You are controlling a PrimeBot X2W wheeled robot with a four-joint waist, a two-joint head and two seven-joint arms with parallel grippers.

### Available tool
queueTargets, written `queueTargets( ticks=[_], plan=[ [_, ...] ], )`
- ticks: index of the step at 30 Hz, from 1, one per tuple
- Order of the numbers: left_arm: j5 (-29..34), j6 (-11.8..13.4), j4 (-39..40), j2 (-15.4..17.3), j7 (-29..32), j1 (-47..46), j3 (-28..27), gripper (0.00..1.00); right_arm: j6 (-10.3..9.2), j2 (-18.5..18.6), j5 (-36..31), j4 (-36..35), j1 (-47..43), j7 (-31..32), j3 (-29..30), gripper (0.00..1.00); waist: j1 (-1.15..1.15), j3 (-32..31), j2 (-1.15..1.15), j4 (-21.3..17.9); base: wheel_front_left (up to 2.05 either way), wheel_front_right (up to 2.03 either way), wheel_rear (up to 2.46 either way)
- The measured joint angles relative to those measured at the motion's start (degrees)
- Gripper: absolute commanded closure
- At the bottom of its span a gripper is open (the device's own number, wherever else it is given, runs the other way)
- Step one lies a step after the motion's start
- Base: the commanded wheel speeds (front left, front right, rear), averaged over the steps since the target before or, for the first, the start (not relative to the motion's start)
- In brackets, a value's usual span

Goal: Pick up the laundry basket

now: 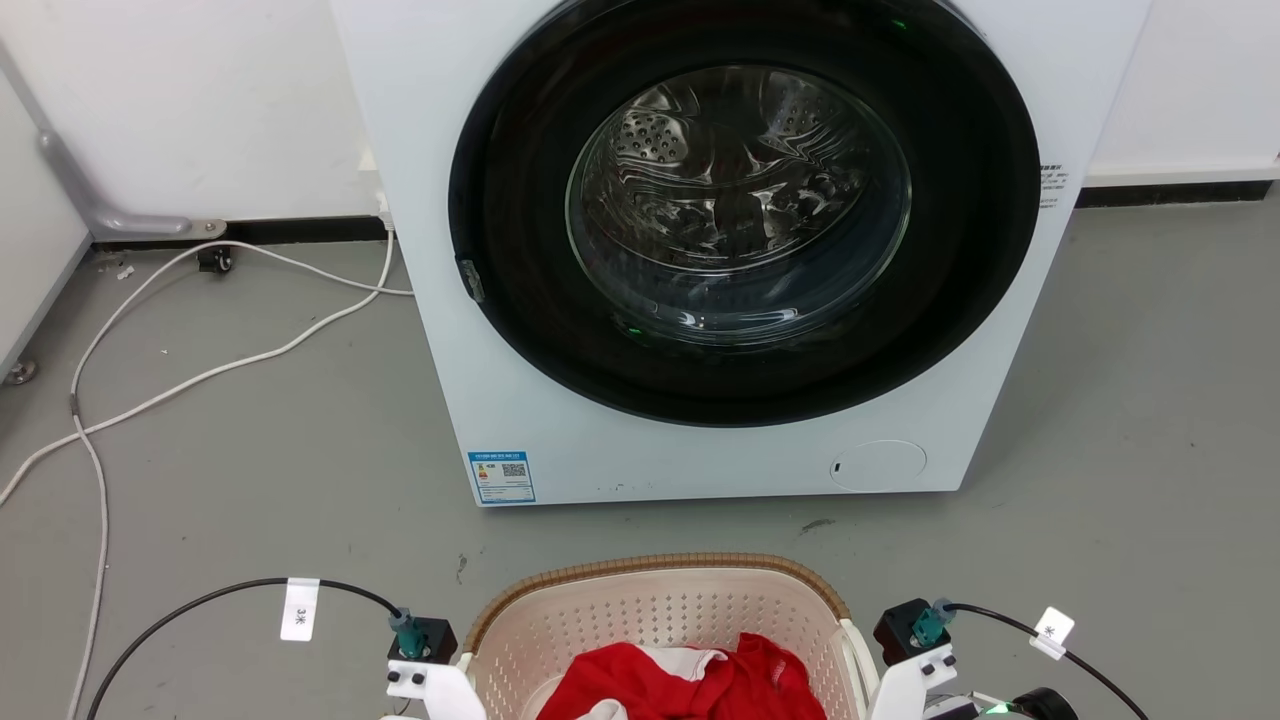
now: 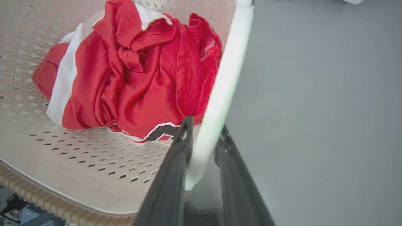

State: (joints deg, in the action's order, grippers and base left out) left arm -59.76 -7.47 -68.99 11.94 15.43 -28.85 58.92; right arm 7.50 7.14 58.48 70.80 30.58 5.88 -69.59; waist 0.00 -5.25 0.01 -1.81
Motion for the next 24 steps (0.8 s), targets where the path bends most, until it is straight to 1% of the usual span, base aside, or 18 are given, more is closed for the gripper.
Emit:
queueTargets(
  ticks=[24],
  plan=[
    [-2.6, 0.0, -0.1, 0.3, -1.1, -0.4, 2.8, 1.0, 0.0, 0.0, 1.6, 0.4, 0.2, -0.6, -1.8, 1.0, 0.0, 0.0, 0.0, 0.1, 0.0, 0.0, 0.0]
  ],
)
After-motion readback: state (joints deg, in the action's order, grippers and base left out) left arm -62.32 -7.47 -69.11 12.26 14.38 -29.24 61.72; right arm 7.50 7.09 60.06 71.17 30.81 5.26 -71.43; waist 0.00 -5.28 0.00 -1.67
